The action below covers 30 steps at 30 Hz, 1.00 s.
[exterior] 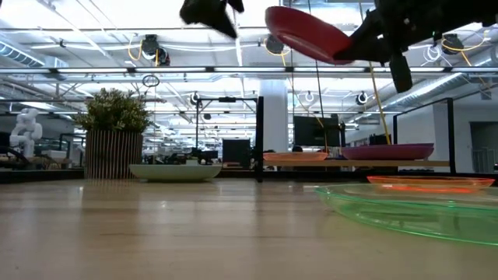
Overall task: Place and stack plates onto a shelf
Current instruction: Stack the big pink plate on top of the big violet plate
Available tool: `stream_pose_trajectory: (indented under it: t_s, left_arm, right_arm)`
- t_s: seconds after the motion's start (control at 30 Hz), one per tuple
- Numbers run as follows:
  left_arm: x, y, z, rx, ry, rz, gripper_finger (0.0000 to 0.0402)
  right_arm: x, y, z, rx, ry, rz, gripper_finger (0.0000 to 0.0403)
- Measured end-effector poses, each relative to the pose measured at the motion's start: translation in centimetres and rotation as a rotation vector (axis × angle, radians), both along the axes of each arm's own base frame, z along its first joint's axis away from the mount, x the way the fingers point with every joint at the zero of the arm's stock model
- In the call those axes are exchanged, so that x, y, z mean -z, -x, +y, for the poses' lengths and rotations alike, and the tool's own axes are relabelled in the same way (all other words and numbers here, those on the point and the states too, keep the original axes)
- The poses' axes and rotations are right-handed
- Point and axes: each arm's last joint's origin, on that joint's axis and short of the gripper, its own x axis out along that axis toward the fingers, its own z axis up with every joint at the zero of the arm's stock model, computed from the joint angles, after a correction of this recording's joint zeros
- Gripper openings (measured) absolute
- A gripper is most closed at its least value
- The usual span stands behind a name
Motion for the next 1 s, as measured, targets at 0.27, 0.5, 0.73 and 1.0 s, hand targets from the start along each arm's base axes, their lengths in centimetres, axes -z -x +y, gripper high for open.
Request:
stream_pose_trajectory:
  t_s: [0.27, 0.5, 0.73, 1.0]
  left_arm:
    - [-3.7, 2.2, 1.3, -0.111, 0.215, -0.335, 0.0360]
    - [-3.3, 3.0, 2.2, -0.196, 0.378, -0.383, 0.0360]
    - [-0.4, 3.3, 3.6, -0.317, 0.398, -0.336, 0.0360]
    - [3.9, 3.9, 4.9, -0.399, 0.375, -0.256, 0.0360]
  right_arm:
    - [-1.4, 1.3, -2.3, 0.131, -0.022, -0.063, 0.0009]
    - [-1.4, 1.6, -4.5, 0.258, -0.055, -0.086, 0.0009]
    - [-1.0, 1.8, -6.5, 0.381, -0.112, -0.113, 0.0009]
    - [0.2, 2.5, -8.7, 0.533, -0.246, -0.142, 0.0009]
